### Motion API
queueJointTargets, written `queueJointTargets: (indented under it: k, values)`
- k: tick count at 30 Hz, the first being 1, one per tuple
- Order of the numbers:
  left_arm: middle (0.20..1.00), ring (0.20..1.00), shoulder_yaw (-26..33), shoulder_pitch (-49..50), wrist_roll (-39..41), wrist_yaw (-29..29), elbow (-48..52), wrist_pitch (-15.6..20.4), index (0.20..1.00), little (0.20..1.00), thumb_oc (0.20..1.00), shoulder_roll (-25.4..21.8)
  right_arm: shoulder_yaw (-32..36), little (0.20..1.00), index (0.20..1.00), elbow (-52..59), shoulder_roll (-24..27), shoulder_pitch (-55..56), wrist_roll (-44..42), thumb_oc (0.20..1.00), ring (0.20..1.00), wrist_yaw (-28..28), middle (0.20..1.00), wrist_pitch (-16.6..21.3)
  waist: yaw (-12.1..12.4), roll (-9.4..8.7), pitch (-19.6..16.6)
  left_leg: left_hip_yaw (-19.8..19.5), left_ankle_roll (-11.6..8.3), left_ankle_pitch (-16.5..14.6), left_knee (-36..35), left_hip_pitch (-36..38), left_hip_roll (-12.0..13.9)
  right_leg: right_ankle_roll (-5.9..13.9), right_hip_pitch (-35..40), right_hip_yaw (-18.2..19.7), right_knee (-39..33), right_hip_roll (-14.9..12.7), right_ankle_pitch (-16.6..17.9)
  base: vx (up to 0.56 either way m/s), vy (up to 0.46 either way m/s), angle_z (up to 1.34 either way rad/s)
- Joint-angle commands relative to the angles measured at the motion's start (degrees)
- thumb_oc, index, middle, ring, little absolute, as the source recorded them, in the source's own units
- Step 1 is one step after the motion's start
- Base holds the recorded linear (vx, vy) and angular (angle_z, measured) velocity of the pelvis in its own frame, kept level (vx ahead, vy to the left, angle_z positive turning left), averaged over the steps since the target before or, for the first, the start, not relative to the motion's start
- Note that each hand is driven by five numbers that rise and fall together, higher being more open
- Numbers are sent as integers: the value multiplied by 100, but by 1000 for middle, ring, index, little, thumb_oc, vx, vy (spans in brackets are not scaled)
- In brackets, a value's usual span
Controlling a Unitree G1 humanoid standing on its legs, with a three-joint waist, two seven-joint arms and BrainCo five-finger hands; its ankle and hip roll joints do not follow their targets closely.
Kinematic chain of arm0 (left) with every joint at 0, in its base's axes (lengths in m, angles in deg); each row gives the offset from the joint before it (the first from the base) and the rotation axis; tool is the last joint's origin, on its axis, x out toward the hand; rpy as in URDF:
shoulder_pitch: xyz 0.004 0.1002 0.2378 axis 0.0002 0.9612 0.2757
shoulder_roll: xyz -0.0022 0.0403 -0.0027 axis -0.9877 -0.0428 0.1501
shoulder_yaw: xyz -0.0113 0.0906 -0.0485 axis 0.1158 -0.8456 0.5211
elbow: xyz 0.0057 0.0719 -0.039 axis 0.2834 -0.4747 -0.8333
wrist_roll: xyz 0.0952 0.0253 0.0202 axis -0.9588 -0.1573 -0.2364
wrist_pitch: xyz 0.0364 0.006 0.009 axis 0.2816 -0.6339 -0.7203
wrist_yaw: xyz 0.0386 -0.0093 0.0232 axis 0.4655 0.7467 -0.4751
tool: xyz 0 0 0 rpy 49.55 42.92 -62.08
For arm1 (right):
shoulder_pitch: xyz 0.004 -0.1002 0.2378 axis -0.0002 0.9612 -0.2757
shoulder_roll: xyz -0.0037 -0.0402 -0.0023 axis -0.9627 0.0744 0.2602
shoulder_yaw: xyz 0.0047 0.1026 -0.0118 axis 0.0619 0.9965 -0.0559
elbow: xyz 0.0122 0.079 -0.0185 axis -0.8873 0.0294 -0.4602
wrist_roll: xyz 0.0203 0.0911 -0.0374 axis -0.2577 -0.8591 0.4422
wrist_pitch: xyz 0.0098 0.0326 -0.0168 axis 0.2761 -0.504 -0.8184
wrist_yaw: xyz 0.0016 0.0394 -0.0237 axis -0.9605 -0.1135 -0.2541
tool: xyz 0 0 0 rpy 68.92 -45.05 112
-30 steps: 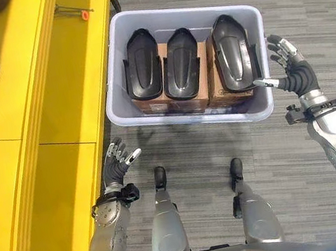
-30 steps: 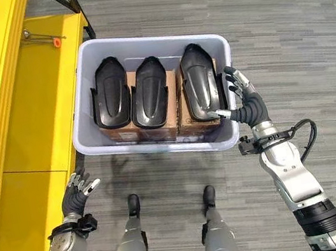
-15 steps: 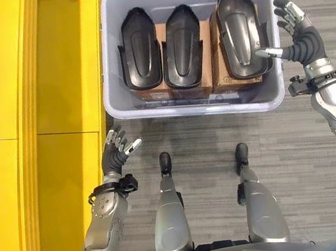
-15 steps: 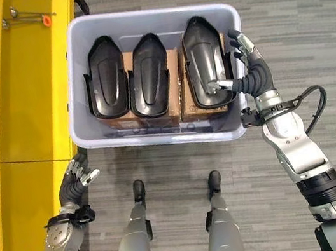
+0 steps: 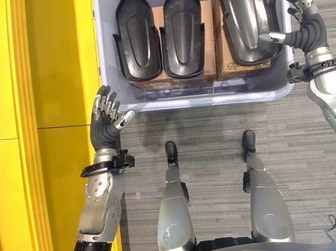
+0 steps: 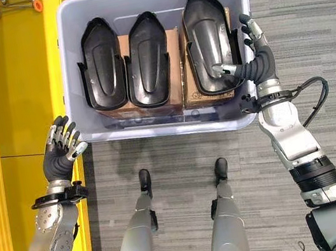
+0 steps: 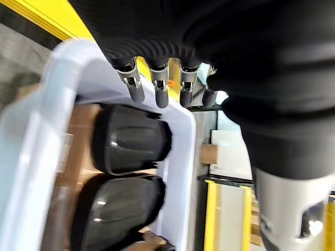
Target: Move parts from the plastic box to the shelf.
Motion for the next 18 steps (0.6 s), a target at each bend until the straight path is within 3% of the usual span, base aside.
queueJointTargets:
  k: [1, 18]
  values:
    - [1000, 1000, 149, 29, 168, -136, 673, 542, 1000, 1000, 1000, -219, -152, 1000, 1000, 10, -72, -521, 166, 1000, 1000, 289, 1000, 248, 37, -184, -144, 19, 137, -195, -163, 316, -38, -74, -528, -58, 943, -116, -609, 0, 0, 0]
    - [1000, 1000, -146, -725, 132, -400, 896, 777, 1000, 1000, 1000, -165, -536, 1000, 1000, -636, 77, -1472, 259, 1000, 1000, 533, 1000, 238, 2, -261, 50, 77, 106, -194, -178, 210, -29, -81, -805, 9, 1082, -107, -612, 0, -1, -1]
